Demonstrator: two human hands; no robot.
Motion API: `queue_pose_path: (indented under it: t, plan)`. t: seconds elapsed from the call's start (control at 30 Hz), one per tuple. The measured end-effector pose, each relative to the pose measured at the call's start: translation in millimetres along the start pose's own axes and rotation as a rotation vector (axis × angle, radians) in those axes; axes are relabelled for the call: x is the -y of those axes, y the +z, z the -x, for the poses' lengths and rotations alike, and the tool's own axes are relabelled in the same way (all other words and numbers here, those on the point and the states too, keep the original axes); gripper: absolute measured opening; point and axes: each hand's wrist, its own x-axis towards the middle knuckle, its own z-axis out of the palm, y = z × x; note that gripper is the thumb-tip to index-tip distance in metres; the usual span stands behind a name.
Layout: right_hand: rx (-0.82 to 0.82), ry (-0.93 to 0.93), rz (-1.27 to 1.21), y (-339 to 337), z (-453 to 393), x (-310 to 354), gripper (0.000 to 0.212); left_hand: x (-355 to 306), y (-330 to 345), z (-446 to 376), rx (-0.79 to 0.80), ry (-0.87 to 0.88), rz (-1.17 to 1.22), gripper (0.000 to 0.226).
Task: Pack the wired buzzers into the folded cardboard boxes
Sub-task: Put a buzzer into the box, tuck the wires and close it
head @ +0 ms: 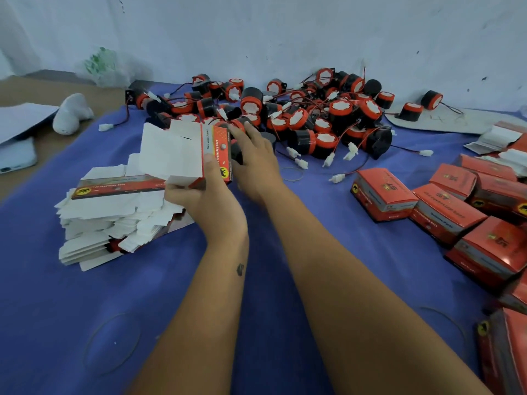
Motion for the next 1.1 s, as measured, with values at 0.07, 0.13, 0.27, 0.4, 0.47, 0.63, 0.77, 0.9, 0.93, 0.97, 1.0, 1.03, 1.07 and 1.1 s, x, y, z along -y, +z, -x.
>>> queue_pose_path:
  t: [0.07,0.13,0.27,0.4,0.47,0.63,0.77,0.9,0.93,0.97,1.0,1.03,1.07,1.1]
  plan:
    - [0.071,-0.004,0.111,5,-7,0,0.069,2,0,-1,-0.007,-0.021,-0.002,0.043]
    - [0.043,-0.001,0.227,7,-11,-2,0.069,5,0,-2,-0.016,-0.037,-0.007,0.044]
    - [-0.056,0.049,0.178,6,5,-14,0.054,6,0,-4,-0.036,-0.037,-0.013,0.043]
    - [-0.164,0.096,0.03,-6,30,-25,0.044,6,0,-5,-0.045,-0.04,-0.004,0.044]
    - [-0.271,0.134,-0.113,-15,42,-28,0.042,6,0,-4,-0.03,-0.041,-0.003,0.043]
    - [-0.475,0.26,-0.543,-41,74,-37,0.063,5,-6,-2,0.133,-0.025,-0.098,0.047]
    - [-0.67,0.337,-0.742,-55,88,-38,0.064,6,-15,2,0.414,0.044,-0.358,0.058]
    - [-0.891,0.248,-0.532,-60,103,-29,0.062,3,-19,7,0.614,0.101,-0.577,0.063]
    - [-0.926,0.163,-0.431,-61,106,-26,0.058,2,-19,7,0.634,0.108,-0.619,0.062]
    - [-0.94,0.084,-0.337,-61,108,-22,0.054,0,-20,8,0.656,0.107,-0.655,0.059]
    - [-0.938,0.023,-0.246,-61,110,-19,0.053,-1,-20,8,0.687,0.096,-0.676,0.057]
    - [-0.919,-0.026,-0.16,-61,110,-16,0.052,-1,-21,9,0.725,0.079,-0.682,0.054]
    - [-0.882,-0.068,-0.092,-60,110,-14,0.052,-2,-21,9,0.766,0.065,-0.682,0.052]
    - [-0.826,-0.105,-0.047,-58,110,-12,0.052,-2,-22,10,0.804,0.06,-0.685,0.05]
